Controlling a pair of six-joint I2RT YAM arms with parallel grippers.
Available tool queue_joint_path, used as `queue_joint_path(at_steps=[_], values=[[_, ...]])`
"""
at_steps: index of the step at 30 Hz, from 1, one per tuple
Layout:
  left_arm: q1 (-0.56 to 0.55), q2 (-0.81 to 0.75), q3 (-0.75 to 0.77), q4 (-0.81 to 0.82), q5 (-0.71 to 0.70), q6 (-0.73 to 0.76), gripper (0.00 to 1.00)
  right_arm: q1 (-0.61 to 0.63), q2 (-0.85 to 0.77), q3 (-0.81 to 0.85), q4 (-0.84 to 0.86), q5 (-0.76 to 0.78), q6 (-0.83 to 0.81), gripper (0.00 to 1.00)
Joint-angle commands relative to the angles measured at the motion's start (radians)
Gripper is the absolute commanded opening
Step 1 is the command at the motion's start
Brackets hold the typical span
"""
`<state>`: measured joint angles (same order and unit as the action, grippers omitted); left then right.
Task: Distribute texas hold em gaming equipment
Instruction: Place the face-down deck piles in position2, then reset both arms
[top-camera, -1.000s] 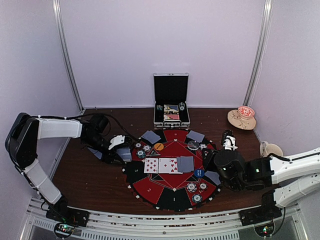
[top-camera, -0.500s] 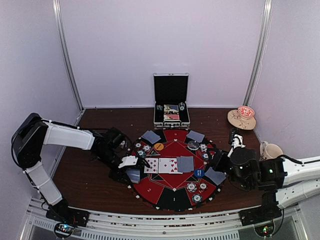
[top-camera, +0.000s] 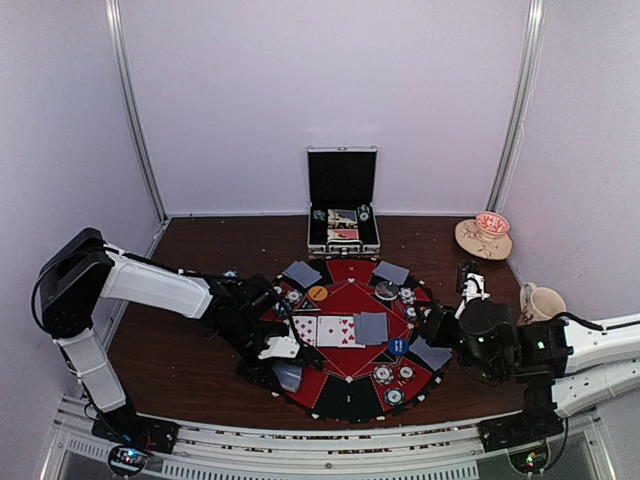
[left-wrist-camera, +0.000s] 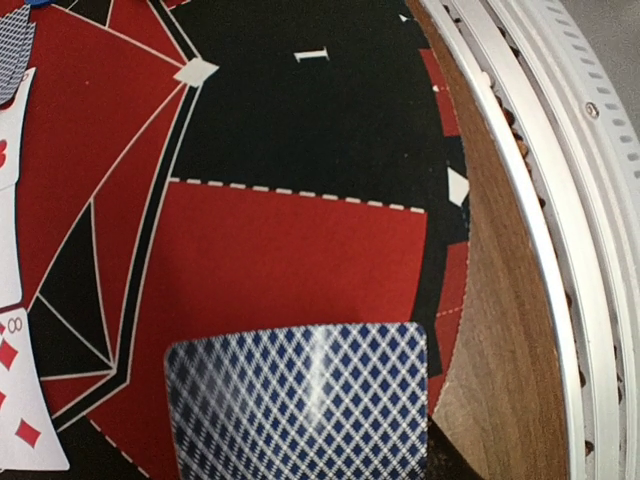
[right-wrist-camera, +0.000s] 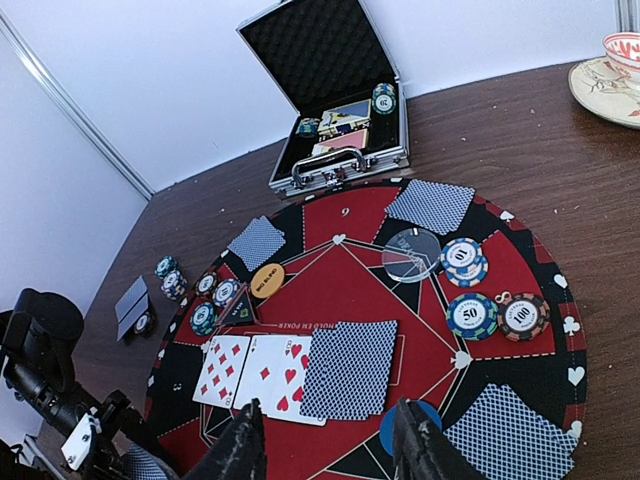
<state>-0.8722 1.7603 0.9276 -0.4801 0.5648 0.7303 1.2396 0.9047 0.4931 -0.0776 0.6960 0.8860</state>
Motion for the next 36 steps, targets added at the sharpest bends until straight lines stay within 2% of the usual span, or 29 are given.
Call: queue_joint_path(at_steps=[1, 3, 5, 8, 11, 12, 17, 21, 25, 30, 36], values=[[-0.034, 0.046, 0.013, 0.009, 0.014, -0.027, 0.47, 0.006, 0.010, 0.009, 0.017, 0.007, -0.021, 0.44], [-0.036, 0.063, 0.011, 0.019, 0.015, -0.031, 0.50, 0.006, 0.012, 0.007, 0.023, 0.005, -0.024, 0.44], [-0.038, 0.076, 0.011, 0.024, 0.013, -0.033, 0.58, 0.006, 0.014, 0.007, 0.026, 0.002, -0.024, 0.45], [-0.038, 0.077, 0.007, 0.031, 0.004, -0.033, 0.72, 0.005, 0.019, 0.006, 0.028, -0.005, -0.023, 0.45], [-0.038, 0.056, -0.003, 0.032, -0.005, -0.031, 0.94, 0.005, 0.022, 0.010, 0.022, -0.010, -0.027, 0.47], [-0.038, 0.046, -0.007, 0.032, -0.009, -0.030, 0.97, 0.006, 0.021, 0.013, 0.018, -0.009, -0.028, 0.48], [-0.037, -0.026, -0.021, 0.023, -0.026, -0.032, 0.98, 0.006, 0.004, 0.022, -0.004, -0.003, -0.034, 0.54], [-0.011, -0.123, -0.021, 0.022, -0.045, -0.054, 0.98, 0.006, -0.022, 0.039, -0.055, 0.013, -0.044, 0.74], [0.077, -0.241, -0.006, 0.008, -0.060, -0.084, 0.98, 0.004, -0.062, 0.084, -0.171, 0.077, -0.047, 0.99], [0.240, -0.420, -0.020, 0.036, -0.067, -0.164, 0.98, 0.004, -0.140, 0.152, -0.334, 0.231, -0.068, 1.00], [0.522, -0.651, -0.110, 0.180, -0.121, -0.313, 0.98, 0.004, -0.209, 0.206, -0.493, 0.345, -0.117, 1.00]])
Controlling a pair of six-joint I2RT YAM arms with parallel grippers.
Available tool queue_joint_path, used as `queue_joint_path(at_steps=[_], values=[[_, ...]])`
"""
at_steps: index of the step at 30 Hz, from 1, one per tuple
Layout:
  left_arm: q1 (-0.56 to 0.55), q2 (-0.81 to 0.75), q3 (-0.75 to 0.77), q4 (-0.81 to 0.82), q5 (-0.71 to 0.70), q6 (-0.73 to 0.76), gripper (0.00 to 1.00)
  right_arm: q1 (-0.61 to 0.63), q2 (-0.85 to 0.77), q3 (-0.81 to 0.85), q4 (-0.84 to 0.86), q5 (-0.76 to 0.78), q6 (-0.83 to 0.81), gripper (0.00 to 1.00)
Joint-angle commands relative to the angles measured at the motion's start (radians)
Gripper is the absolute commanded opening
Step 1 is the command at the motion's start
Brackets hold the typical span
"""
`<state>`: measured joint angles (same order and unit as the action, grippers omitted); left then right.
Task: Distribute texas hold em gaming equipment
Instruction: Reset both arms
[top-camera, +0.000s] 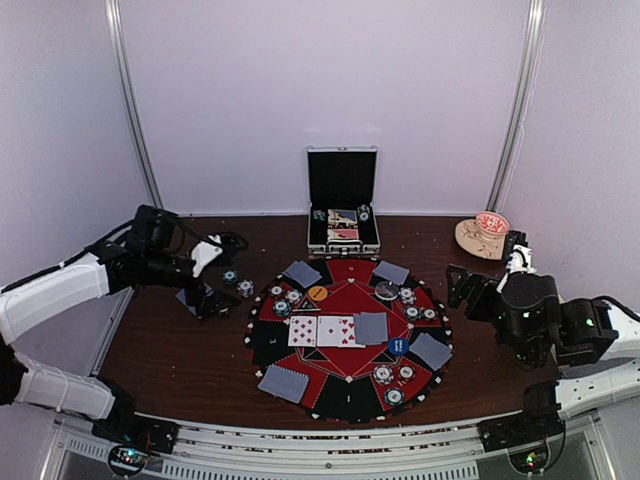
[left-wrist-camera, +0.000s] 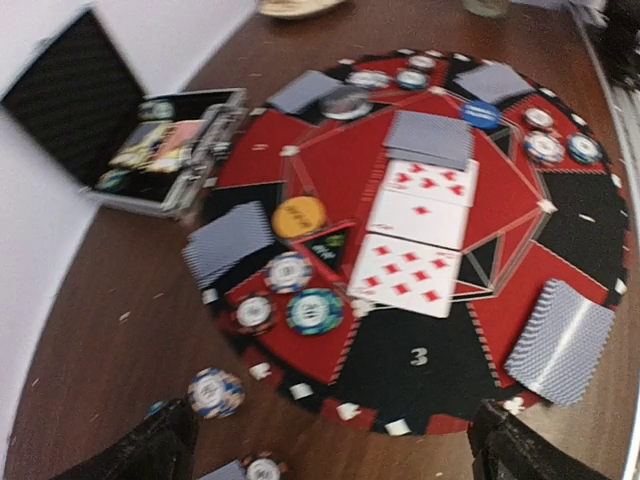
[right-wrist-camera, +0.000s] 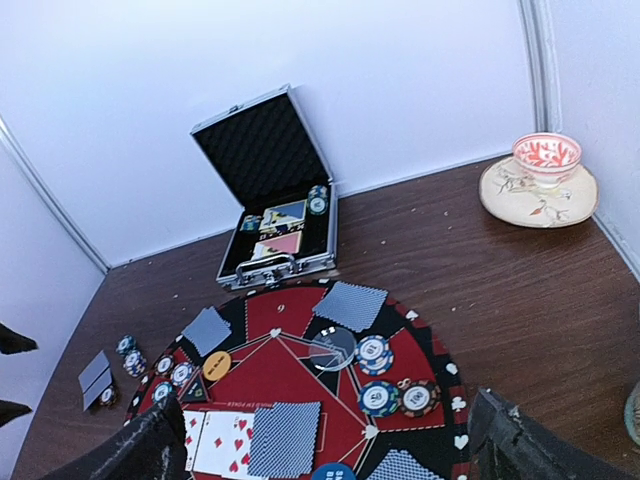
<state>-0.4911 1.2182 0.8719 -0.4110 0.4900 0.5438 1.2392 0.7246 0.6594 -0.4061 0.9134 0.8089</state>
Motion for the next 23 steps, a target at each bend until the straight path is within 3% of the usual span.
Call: queue_joint_path(at_steps=[1, 11, 17, 23], values=[[0.185, -0.131, -0.066, 0.123, -0.054, -0.137, 0.98, 0.003, -0.032, 0.046, -0.179, 0.132, -0.045, 1.00], [0.510, -0.251, -0.177, 0.239, -0.048, -0.211, 0.98, 0.002, 0.076, 0.072, -0.237, 0.134, -0.051, 1.00], [0.537, -0.282, -0.230, 0.301, -0.041, -0.234, 0.98, 0.003, 0.130, 0.070, -0.243, 0.140, -0.025, 1.00], [0.538, -0.338, -0.278, 0.363, -0.051, -0.257, 0.98, 0.003, 0.077, 0.033, -0.186, 0.147, -0.026, 1.00]])
